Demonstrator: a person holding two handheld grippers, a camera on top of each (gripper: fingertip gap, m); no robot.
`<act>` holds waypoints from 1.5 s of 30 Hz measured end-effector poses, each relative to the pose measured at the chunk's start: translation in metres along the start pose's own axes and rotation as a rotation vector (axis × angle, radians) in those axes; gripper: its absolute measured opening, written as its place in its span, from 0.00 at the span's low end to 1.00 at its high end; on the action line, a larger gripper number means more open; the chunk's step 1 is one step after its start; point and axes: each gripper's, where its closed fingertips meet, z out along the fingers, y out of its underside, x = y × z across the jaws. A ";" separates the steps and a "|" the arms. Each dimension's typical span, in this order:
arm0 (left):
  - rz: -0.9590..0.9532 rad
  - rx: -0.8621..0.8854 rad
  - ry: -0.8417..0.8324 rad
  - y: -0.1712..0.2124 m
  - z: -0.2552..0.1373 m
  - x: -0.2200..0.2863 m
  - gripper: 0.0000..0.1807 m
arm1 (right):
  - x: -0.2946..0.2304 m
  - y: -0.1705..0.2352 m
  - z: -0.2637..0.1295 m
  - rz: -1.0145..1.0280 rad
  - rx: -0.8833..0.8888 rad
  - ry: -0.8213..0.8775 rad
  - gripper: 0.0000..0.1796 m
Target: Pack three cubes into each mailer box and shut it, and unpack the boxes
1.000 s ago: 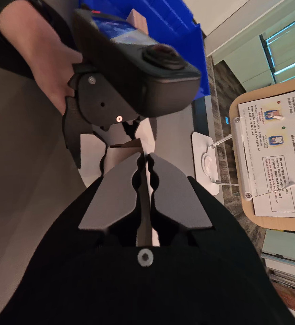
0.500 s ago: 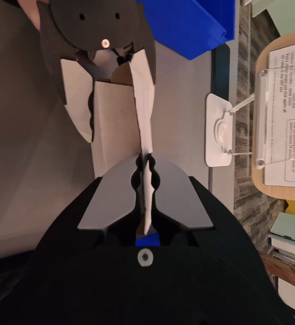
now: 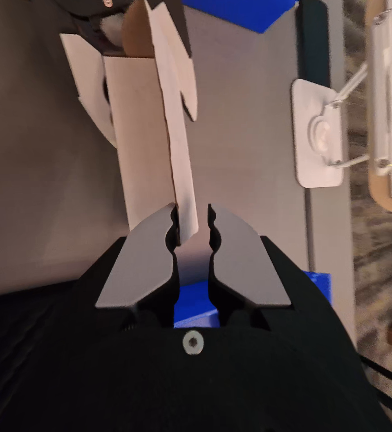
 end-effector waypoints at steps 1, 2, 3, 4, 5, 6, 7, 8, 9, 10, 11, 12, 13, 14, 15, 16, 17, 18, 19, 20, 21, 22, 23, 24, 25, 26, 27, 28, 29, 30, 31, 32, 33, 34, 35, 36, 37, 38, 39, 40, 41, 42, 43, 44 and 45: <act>0.030 0.005 -0.008 -0.001 0.000 0.001 0.48 | -0.007 0.000 0.002 0.006 0.009 -0.049 0.13; 0.053 0.009 -0.016 -0.001 -0.001 0.002 0.48 | -0.013 -0.002 0.005 0.009 0.012 -0.088 0.13; 0.070 0.007 -0.021 -0.001 -0.002 0.002 0.48 | -0.017 -0.005 0.008 0.007 0.013 -0.111 0.13; 0.083 0.003 -0.026 -0.001 -0.002 0.003 0.48 | -0.020 -0.009 0.010 0.000 0.012 -0.123 0.13; 0.097 0.002 -0.032 0.000 -0.003 0.002 0.48 | -0.022 -0.012 0.013 -0.012 0.006 -0.124 0.14; 0.107 0.000 -0.040 0.000 -0.003 0.002 0.48 | -0.023 -0.016 0.015 -0.025 0.005 -0.111 0.14; 0.115 -0.003 -0.047 0.001 -0.004 0.001 0.48 | -0.024 -0.021 0.017 -0.037 0.006 -0.095 0.14; 0.121 -0.008 -0.053 0.001 -0.004 0.000 0.48 | -0.023 -0.025 0.018 -0.047 0.003 -0.073 0.12; 0.127 -0.013 -0.059 0.002 -0.005 -0.001 0.48 | -0.021 -0.028 0.019 -0.051 0.000 -0.046 0.10; 0.136 -0.017 -0.066 0.003 -0.005 -0.002 0.48 | -0.020 -0.031 0.019 -0.050 -0.004 -0.023 0.09; 0.148 -0.018 -0.073 0.004 -0.006 -0.002 0.48 | -0.019 -0.033 0.018 -0.042 -0.006 -0.012 0.07; 0.164 -0.018 -0.079 0.004 -0.006 -0.002 0.48 | -0.019 -0.034 0.018 -0.025 -0.008 -0.016 0.07; 0.181 -0.020 -0.084 0.004 -0.007 -0.002 0.48 | -0.020 -0.034 0.017 0.001 -0.007 -0.032 0.07; 0.201 -0.023 -0.091 0.004 -0.007 -0.002 0.48 | -0.021 -0.034 0.016 0.030 0.001 -0.056 0.07; 0.225 -0.024 -0.100 0.004 -0.008 -0.002 0.48 | -0.023 -0.035 0.015 0.059 0.010 -0.084 0.07; 0.258 -0.025 -0.109 0.005 -0.008 -0.001 0.48 | -0.023 -0.036 0.014 0.092 0.021 -0.102 0.04; 0.322 -0.026 -0.134 0.005 -0.008 -0.002 0.48 | -0.025 -0.038 0.011 0.127 0.040 -0.139 0.02; 0.395 -0.033 -0.167 0.006 -0.009 -0.002 0.48 | -0.031 -0.038 0.008 0.169 0.049 -0.207 0.02; 0.444 -0.045 -0.192 0.007 -0.009 -0.002 0.48 | -0.035 -0.038 0.006 0.199 0.055 -0.256 0.02; 0.464 -0.056 -0.204 0.007 -0.009 -0.001 0.47 | -0.037 -0.037 0.005 0.209 0.060 -0.277 0.02; 0.466 -0.061 -0.206 0.008 -0.008 -0.001 0.48 | -0.037 -0.037 0.005 0.210 0.066 -0.283 0.02; 0.467 -0.057 -0.204 0.007 -0.008 -0.001 0.47 | -0.037 -0.038 0.006 0.200 0.071 -0.278 0.02; 0.474 -0.055 -0.205 0.007 -0.008 -0.001 0.47 | -0.039 -0.041 0.006 0.187 0.084 -0.279 0.02; 0.494 -0.052 -0.214 0.007 -0.008 -0.002 0.48 | -0.042 -0.043 0.007 0.182 0.088 -0.294 0.03; 0.534 -0.054 -0.231 0.008 -0.008 -0.002 0.47 | -0.045 -0.043 0.008 0.192 0.078 -0.314 0.03; 0.581 -0.063 -0.254 0.009 -0.008 -0.004 0.47 | -0.049 -0.043 0.007 0.219 0.073 -0.351 0.02; 0.622 -0.073 -0.271 0.010 -0.008 -0.004 0.48 | -0.053 -0.043 0.007 0.256 0.068 -0.399 0.02; 0.649 -0.078 -0.284 0.011 -0.008 -0.004 0.48 | -0.056 -0.042 0.006 0.303 0.065 -0.445 0.02; 0.666 -0.082 -0.294 0.011 -0.008 -0.004 0.48 | -0.058 -0.042 0.006 0.358 0.062 -0.489 0.02; 0.676 -0.085 -0.302 0.011 -0.008 -0.004 0.48 | -0.058 -0.042 0.007 0.420 0.062 -0.535 0.02; 0.686 -0.087 -0.306 0.012 -0.008 -0.004 0.48 | -0.059 -0.042 0.008 0.483 0.063 -0.584 0.02; 0.694 -0.088 -0.310 0.012 -0.008 -0.005 0.48 | -0.060 -0.042 0.008 0.544 0.065 -0.634 0.02; 0.698 -0.093 -0.316 0.013 -0.009 -0.006 0.48 | -0.060 -0.042 0.009 0.597 0.070 -0.679 0.02; 0.698 -0.101 -0.322 0.014 -0.009 -0.006 0.48 | -0.062 -0.042 0.010 0.638 0.071 -0.721 0.02; 0.695 -0.104 -0.325 0.015 -0.009 -0.006 0.48 | -0.064 -0.041 0.010 0.663 0.072 -0.759 0.02; 0.686 -0.108 -0.322 0.016 -0.010 -0.005 0.48 | -0.065 -0.041 0.011 0.677 0.078 -0.789 0.02; 0.668 -0.119 -0.313 0.019 -0.010 -0.003 0.47 | -0.066 -0.041 0.011 0.691 0.083 -0.814 0.02; 0.642 -0.128 -0.304 0.020 -0.012 -0.002 0.48 | -0.065 -0.041 0.011 0.703 0.087 -0.830 0.02; 0.607 -0.123 -0.288 0.020 -0.015 0.001 0.50 | -0.064 -0.042 0.012 0.711 0.097 -0.833 0.02; 0.577 -0.113 -0.269 0.020 -0.020 0.005 0.51 | -0.061 -0.042 0.012 0.720 0.107 -0.828 0.02; 0.557 -0.108 -0.265 0.021 -0.025 0.005 0.52 | -0.059 -0.042 0.013 0.730 0.114 -0.826 0.02; 0.541 -0.103 -0.278 0.020 -0.031 0.003 0.55 | -0.058 -0.043 0.013 0.736 0.121 -0.829 0.02; 0.523 -0.095 -0.295 0.020 -0.038 -0.001 0.57 | -0.057 -0.043 0.013 0.745 0.128 -0.835 0.02; 0.497 -0.084 -0.302 0.019 -0.046 -0.003 0.57 | -0.055 -0.043 0.014 0.756 0.135 -0.843 0.02; 0.469 -0.070 -0.307 0.019 -0.053 -0.004 0.56 | -0.054 -0.043 0.015 0.767 0.145 -0.851 0.02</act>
